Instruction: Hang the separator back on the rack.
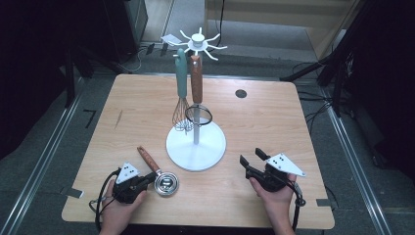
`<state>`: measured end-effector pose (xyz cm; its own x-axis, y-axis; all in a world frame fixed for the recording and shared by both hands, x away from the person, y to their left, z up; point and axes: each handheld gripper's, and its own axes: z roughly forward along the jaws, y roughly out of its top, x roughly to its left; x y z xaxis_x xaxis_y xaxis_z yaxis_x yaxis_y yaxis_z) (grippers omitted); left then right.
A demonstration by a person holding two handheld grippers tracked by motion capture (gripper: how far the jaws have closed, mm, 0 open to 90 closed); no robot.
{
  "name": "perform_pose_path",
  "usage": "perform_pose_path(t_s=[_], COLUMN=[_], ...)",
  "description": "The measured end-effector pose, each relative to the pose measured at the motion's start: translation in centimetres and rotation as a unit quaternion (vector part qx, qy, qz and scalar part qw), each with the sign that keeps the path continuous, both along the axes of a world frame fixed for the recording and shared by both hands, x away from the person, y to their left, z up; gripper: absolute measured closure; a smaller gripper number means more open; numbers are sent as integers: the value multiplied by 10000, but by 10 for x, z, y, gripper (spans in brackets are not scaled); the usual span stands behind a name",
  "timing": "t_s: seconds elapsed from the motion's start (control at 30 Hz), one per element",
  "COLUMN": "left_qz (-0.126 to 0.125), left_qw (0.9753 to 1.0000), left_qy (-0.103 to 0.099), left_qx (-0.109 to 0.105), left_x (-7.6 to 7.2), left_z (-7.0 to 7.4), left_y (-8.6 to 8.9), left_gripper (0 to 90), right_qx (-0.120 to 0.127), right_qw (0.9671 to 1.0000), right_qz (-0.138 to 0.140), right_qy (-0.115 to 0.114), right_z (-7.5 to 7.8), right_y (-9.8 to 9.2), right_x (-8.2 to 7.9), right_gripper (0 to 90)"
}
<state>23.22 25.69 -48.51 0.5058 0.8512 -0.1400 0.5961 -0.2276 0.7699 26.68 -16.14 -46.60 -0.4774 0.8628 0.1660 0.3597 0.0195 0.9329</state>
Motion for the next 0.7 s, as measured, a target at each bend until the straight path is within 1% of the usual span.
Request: perform_pose_path(t_s=[0.07, 0.17, 0.2, 0.33, 0.37, 0.43, 0.5, 0.57, 0.7], left_qz=[-31, -87, -110, -336, -394, -430, -526, -598, -684], left_qw=[10000, 9999, 9999, 9994, 9991, 9989, 9983, 9978, 9972], left_qy=[-18, -25, -26, 121, 149, 169, 236, 263, 261], left_qx=[-50, -78, -74, 6, -6, 28, 96, 137, 126], left_x=[0, 0, 0, 1, 1, 1, 0, -2, -6], left_z=[0, 0, 0, -3, -4, -5, -6, -7, -8], left_y=[-2, -6, -7, -14, -16, -20, -25, -32, -44], left_gripper=[900, 875, 886, 900, 900, 900, 900, 900, 900], right_qx=[-31, -65, -63, -77, -79, -77, -78, -96, -83], right_qw=[10000, 9999, 9999, 9999, 9999, 9999, 9999, 9998, 9998], right_qz=[57, 83, 101, 92, 88, 91, 116, 145, 177], right_qy=[7, 19, 33, 45, 57, 70, 70, 65, 60], right_z=[0, -2, -2, -3, -3, -3, -3, -3, -3], right_y=[3, 5, 5, 5, 5, 6, 7, 9, 11], right_x=[-1, -2, -3, -3, -3, -3, -4, -4, -5], right_gripper=[378, 383, 387, 390, 390, 391, 390, 390, 390])
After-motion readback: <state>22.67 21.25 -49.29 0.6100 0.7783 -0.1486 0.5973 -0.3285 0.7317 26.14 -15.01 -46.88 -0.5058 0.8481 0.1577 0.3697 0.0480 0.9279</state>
